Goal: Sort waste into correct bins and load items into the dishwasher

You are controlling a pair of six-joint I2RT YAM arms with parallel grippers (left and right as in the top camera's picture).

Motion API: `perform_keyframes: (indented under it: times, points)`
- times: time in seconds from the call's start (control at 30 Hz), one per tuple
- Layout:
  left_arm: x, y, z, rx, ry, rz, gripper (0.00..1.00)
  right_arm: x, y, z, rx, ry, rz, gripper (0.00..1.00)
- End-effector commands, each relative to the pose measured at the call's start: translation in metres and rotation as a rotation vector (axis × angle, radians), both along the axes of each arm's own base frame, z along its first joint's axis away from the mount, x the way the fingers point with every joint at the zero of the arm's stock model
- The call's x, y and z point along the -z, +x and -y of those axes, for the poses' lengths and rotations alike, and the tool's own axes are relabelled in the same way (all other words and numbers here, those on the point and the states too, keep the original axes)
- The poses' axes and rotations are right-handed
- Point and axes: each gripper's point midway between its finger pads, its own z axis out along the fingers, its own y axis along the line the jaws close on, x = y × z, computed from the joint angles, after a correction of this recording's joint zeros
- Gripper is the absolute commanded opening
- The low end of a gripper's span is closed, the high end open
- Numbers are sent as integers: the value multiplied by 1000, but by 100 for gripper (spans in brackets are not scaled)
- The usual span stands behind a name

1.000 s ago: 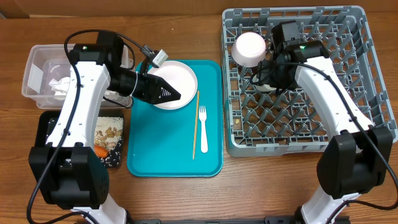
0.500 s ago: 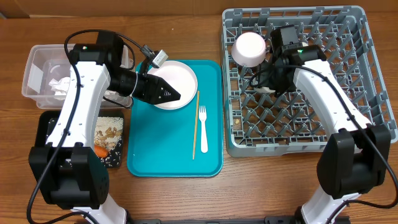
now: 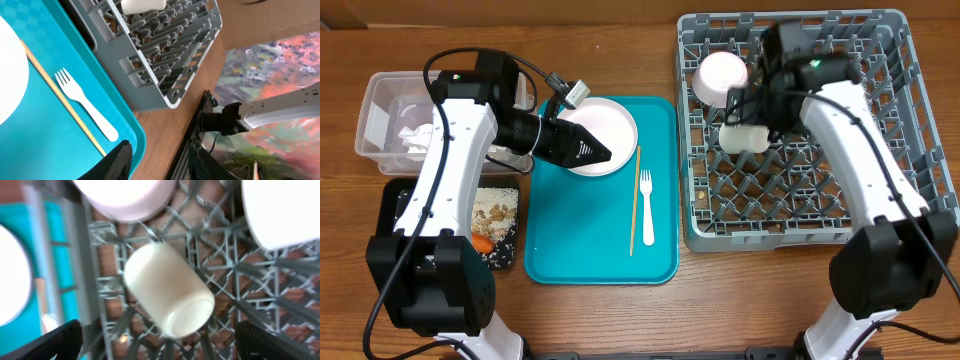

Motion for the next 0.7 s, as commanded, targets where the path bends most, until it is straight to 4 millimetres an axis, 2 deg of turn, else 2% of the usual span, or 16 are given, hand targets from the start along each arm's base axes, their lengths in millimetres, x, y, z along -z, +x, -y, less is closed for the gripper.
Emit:
perform_keyframes:
  times: [0.0,0.03,0.1,0.23,0.27,0.3,0.33,0.4,0.43,0.67]
  points:
    - [-6,1,1,-8,-1,5,39,-35,6,-7,-15,46,57,100]
    - [-6,1,1,-8,-1,5,39,-36,2,-6,-12,44,44,100]
    - [-6,1,1,-9,-1,3,39,-33,-6,-4,-6,38,7,93]
    - [-6,1,1,-9,2,2,39,-17,-20,0,-3,21,-65,70]
    - [-6,1,0,-9,3,3,39,-13,-23,2,0,11,-80,55]
    - [-6,1,0,-9,3,2,39,-9,-26,4,5,-1,-95,35]
    - [-6,1,0,-9,4,2,38,-5,-29,7,12,-11,-112,23]
    - [-5,1,0,-9,5,0,39,3,-35,9,17,-18,-143,6]
    - [-5,1,0,-9,10,-1,38,6,-37,10,23,-20,-154,4]
    - [-3,0,-2,-9,26,-7,38,26,-35,15,31,-45,-153,4]
